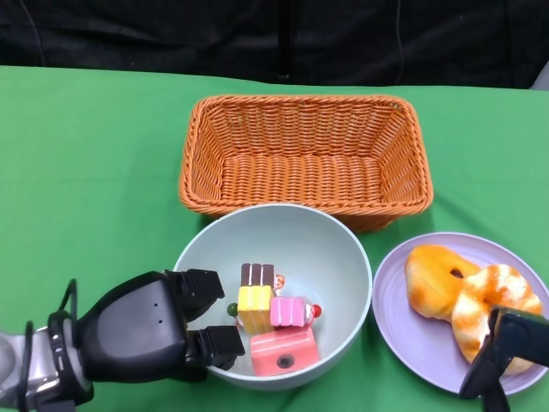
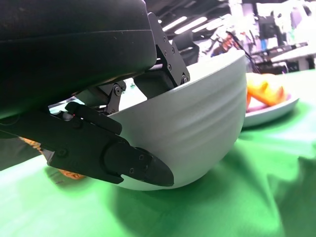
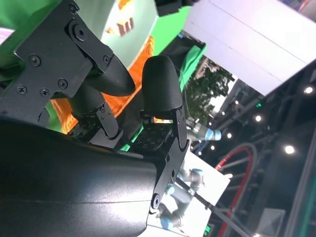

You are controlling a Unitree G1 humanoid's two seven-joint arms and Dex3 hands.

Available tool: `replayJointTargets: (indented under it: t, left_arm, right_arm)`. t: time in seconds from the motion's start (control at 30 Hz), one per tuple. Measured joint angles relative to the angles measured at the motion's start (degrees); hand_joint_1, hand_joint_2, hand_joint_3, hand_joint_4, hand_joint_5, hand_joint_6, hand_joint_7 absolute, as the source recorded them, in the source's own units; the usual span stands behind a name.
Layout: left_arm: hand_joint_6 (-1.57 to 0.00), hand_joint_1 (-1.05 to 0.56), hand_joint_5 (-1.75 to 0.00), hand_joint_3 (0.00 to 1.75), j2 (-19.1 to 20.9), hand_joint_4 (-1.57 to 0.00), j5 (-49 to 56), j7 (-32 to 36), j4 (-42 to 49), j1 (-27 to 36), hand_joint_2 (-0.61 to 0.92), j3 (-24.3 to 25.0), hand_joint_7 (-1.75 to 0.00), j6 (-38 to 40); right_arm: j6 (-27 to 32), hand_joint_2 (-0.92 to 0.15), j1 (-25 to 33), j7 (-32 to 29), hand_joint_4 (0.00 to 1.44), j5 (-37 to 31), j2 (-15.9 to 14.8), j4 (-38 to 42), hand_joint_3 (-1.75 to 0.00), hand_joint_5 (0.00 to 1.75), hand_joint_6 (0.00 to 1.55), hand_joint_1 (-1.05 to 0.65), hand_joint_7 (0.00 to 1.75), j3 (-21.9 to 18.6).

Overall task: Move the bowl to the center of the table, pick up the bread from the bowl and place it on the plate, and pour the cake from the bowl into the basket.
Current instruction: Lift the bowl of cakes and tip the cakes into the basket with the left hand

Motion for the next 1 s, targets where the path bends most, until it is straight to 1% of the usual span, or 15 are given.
replayJointTargets:
  t: [0.03, 0.07, 0.13, 0.17, 0.23, 0.27, 0.33, 0.43, 0.5, 0.53, 0.6, 0.67, 0.8, 0.9, 1.0]
  left_arm:
    - [-0.72, -0.32, -1.75, 0.09, 0.4, -0.92, -1.1, -0.7, -1.3, 0.7, 0.92, 0.8, -1.67, -0.3]
    - [-0.71, -0.29, -1.75, 0.13, 1.0, -0.93, -2.7, -2.0, -2.9, 1.8, 0.92, 1.9, -1.71, -0.9]
    - [-0.71, -0.26, -1.75, 0.27, 2.0, -0.95, -6.7, -5.0, -5.8, 3.9, 0.85, 4.1, -1.74, -2.9]
    - [-0.71, -0.23, -1.75, 0.57, 2.4, -0.96, -8.6, -6.6, -6.8, 4.7, 0.67, 5.0, -1.74, -4.0]
    - [-0.72, -0.17, -1.75, 1.08, 2.6, -0.97, -13.5, -10.0, -8.5, 6.5, 0.37, 7.0, -1.75, -6.9]
    - [-0.72, -0.17, -1.75, 1.18, 2.6, -0.98, -16.5, -11.9, -9.4, 7.5, 0.31, 8.0, -1.75, -8.5]
    - [-0.70, -0.16, -1.75, 1.30, 2.6, -0.98, -22.4, -15.8, -11.0, 9.1, 0.28, 10.2, -1.75, -11.2]
    - [-0.69, -0.13, -1.75, 1.43, 2.4, -0.99, -31.4, -22.8, -13.4, 11.3, 0.26, 13.4, -1.75, -13.1]
    - [-0.70, -0.13, -1.75, 1.45, 1.7, -1.00, -36.3, -26.6, -14.3, 12.2, 0.26, 15.2, -1.75, -13.9]
    - [-0.71, -0.15, -1.75, 1.49, 1.3, -1.01, -38.8, -28.8, -14.7, 12.5, 0.28, 15.9, -1.75, -14.0]
    - [-0.72, -0.17, -1.75, 1.52, 0.1, -1.02, -45.9, -34.1, -16.1, 13.1, 0.30, 16.5, -1.75, -13.5]
    - [-0.76, -0.19, -1.75, 1.55, -1.6, -1.03, -51.9, -39.1, -17.9, 13.3, 0.27, 17.3, -1.75, -12.1]
    - [-0.82, -0.20, -1.75, 1.60, -5.8, -1.06, -60.0, -46.8, -20.4, 13.3, 0.25, 19.7, -1.75, -8.2]
    - [-0.85, -0.22, -1.75, 1.62, -10.1, -1.07, -63.8, -51.2, -20.6, 13.1, 0.24, 21.1, -1.75, -5.4]
    - [-0.85, -0.15, -1.75, 1.70, -14.7, -1.05, -67.8, -55.0, -20.6, 13.1, 0.20, 22.1, -1.74, -1.7]
  right_arm:
    - [0.2, -0.17, 0.0, 0.1, 0.93, -0.2, 0.1, 0.1, -1.73, 1.75, 0.86, -0.05, 1.52, 0.0]
    - [0.7, -0.17, -0.1, 0.1, 0.93, -0.3, 0.3, 0.1, -1.72, 1.75, 0.86, -0.06, 1.53, 0.0]
    - [1.8, -0.21, -0.1, 0.2, 0.92, -0.4, 0.6, 0.1, -1.69, 1.75, 0.85, -0.06, 1.52, -0.2]
    - [2.2, -0.22, -0.1, 0.2, 0.91, -0.4, 0.8, 0.2, -1.68, 1.75, 0.85, -0.06, 1.52, -0.2]
    - [2.7, -0.25, -0.3, 0.3, 0.92, -0.3, 1.0, 0.6, -1.65, 1.75, 0.85, -0.06, 1.51, -0.2]
    - [2.9, -0.25, -0.4, 0.4, 0.92, -0.3, 1.0, 0.9, -1.64, 1.75, 0.86, -0.06, 1.51, -0.2]
    - [3.0, -0.25, -0.7, 0.7, 0.92, -0.5, 1.0, 1.3, -1.64, 1.75, 0.86, -0.06, 1.51, -0.2]
    - [3.5, -0.24, -0.8, 1.1, 0.92, -1.0, 1.0, 1.4, -1.65, 1.75, 0.86, -0.07, 1.50, -0.2]
    - [3.9, -0.23, -0.9, 1.3, 0.92, -1.0, 1.0, 1.4, -1.66, 1.75, 0.86, -0.07, 1.50, -0.2]
    - [3.9, -0.23, -0.9, 1.4, 0.92, -1.1, 1.0, 1.4, -1.67, 1.75, 0.86, -0.07, 1.50, -0.2]
    - [3.9, -0.21, -1.0, 1.4, 0.92, -1.4, 1.0, 1.7, -1.69, 1.75, 0.86, -0.07, 1.49, -0.2]
    - [3.9, -0.19, -1.2, 1.4, 0.93, -2.1, 1.0, 1.8, -1.72, 1.75, 0.86, -0.07, 1.48, -0.2]
    - [4.6, -0.18, -1.3, 1.6, 0.92, -2.2, 1.0, 1.8, -1.73, 1.75, 0.86, -0.07, 1.48, -0.2]
    - [5.0, -0.18, -1.3, 2.2, 0.92, -2.0, 1.0, 1.9, -1.74, 1.75, 0.86, -0.07, 1.48, -0.2]
    - [5.0, -0.16, -1.3, 2.9, 0.92, -1.8, 1.0, 2.0, -1.74, 1.75, 0.86, -0.06, 1.47, -0.1]
